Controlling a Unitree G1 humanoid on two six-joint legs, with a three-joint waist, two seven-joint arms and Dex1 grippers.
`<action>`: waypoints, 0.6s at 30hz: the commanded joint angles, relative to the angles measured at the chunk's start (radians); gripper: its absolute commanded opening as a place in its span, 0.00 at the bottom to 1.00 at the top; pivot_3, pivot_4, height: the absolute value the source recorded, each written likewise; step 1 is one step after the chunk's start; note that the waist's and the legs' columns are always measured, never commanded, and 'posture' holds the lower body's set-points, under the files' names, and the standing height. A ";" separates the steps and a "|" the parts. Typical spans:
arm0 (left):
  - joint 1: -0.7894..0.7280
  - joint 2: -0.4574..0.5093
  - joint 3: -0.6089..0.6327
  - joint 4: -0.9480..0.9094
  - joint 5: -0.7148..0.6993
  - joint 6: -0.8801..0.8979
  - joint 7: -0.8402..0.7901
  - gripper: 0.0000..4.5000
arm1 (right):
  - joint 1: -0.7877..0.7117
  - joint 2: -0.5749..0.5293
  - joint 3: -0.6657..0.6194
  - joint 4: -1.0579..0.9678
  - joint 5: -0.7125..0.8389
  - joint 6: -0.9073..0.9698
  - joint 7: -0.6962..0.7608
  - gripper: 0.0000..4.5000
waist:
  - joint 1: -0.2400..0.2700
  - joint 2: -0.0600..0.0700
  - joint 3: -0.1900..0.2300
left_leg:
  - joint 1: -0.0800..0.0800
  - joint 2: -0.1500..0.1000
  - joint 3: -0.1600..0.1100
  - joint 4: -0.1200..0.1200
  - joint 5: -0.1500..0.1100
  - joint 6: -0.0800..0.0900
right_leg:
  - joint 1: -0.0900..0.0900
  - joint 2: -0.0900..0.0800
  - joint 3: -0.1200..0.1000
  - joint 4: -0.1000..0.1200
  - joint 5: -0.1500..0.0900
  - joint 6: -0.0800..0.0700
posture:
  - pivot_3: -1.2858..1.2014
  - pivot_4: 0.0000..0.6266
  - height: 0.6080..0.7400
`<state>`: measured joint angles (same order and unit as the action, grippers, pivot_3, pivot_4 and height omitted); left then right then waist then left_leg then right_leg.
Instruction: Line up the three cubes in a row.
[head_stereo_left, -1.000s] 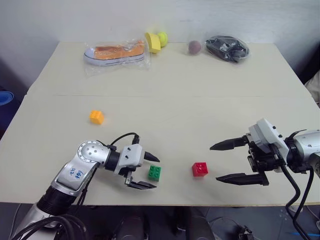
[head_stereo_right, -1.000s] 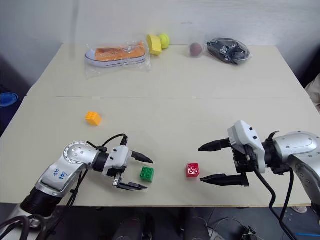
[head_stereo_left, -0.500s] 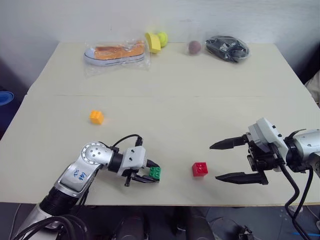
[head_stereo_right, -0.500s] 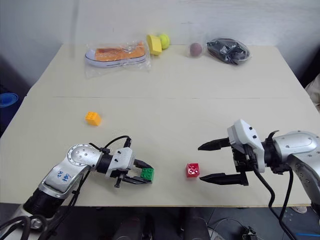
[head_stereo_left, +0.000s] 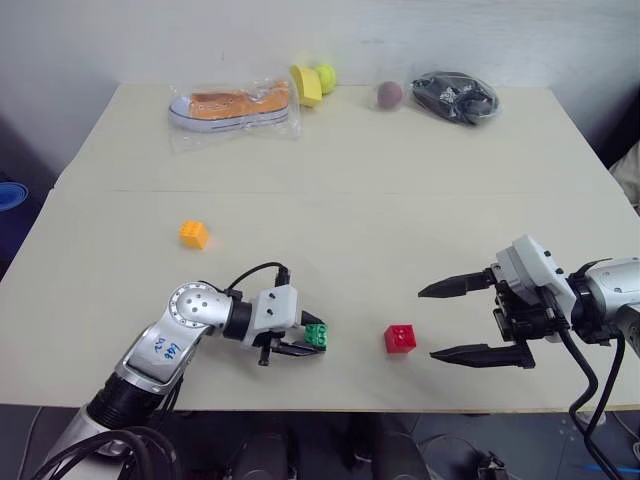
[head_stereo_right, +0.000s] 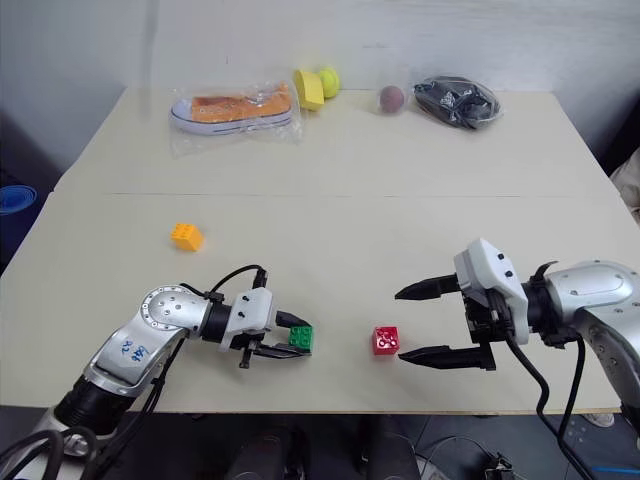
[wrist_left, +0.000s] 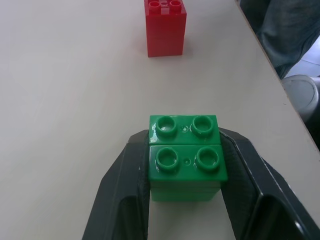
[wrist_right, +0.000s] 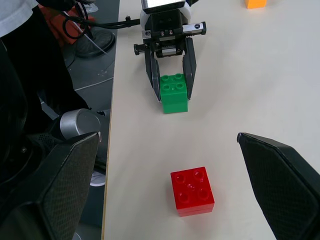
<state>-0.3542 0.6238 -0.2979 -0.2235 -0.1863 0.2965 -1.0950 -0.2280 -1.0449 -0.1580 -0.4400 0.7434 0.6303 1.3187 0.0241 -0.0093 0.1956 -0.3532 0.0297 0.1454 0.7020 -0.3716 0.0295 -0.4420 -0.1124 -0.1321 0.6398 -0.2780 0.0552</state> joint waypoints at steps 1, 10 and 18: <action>-0.002 -0.014 -0.015 0.004 0.025 -0.015 0.023 0.41 | -0.015 -0.004 0.002 -0.007 -0.005 -0.019 0.006 1.00 | 0.000 0.000 0.000 | 0.000 0.000 0.000 0.000 0.000 0.000 | 0.000 0.000 0.000 0.000 0.000 0.000 | 0.52 0.24 1.00; 0.072 0.096 0.125 -0.092 -0.067 0.065 -0.006 0.99 | -0.044 0.000 0.020 0.027 -0.020 -0.038 0.026 1.00 | -0.006 0.000 0.000 | 0.000 0.001 0.000 0.000 0.000 0.000 | 0.000 0.000 0.000 0.000 0.000 0.000 | 0.52 0.24 1.00; 0.284 0.268 0.565 -0.041 -0.151 0.122 0.051 0.99 | -0.133 0.057 0.068 0.094 -0.045 -0.083 0.025 1.00 | -0.018 0.000 0.000 | 0.000 0.001 0.000 -0.001 0.000 0.000 | 0.000 0.000 0.000 -0.001 0.000 0.000 | 0.52 0.24 1.00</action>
<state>-0.0921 0.8713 0.1562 -0.2912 -0.3167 0.4113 -1.0703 -0.3467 -0.9942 -0.0821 -0.3479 0.6954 0.5659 1.3414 0.0056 -0.0094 0.1957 -0.3531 0.0309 0.1450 0.7013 -0.3717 0.0292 -0.4422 -0.1128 -0.1325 0.6386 -0.2782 0.0549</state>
